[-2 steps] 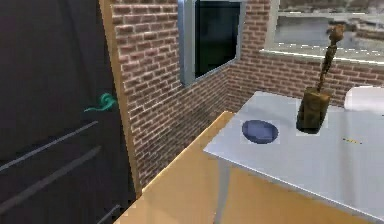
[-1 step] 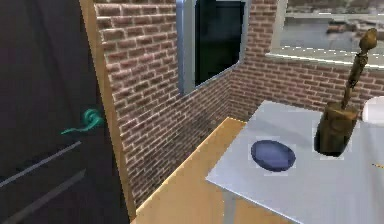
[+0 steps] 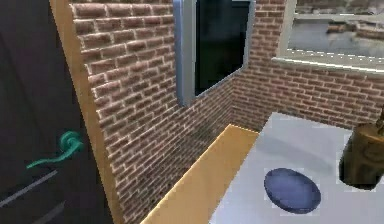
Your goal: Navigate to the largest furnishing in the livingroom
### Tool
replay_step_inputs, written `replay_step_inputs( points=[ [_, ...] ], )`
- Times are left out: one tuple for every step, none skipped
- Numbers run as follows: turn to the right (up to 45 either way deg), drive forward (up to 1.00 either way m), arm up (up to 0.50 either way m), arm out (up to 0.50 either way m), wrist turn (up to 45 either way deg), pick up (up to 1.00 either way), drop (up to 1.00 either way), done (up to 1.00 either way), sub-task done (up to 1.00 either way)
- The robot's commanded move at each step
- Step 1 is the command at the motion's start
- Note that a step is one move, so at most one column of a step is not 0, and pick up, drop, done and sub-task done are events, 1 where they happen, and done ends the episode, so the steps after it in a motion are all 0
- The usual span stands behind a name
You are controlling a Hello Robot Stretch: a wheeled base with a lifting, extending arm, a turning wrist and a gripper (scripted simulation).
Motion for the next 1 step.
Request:
replay_step_inputs(
  points=[
    [-45.0, 0.00, 0.00, 0.00, 0.0, 0.00, 0.00, 0.00, 0.00]
  ],
)
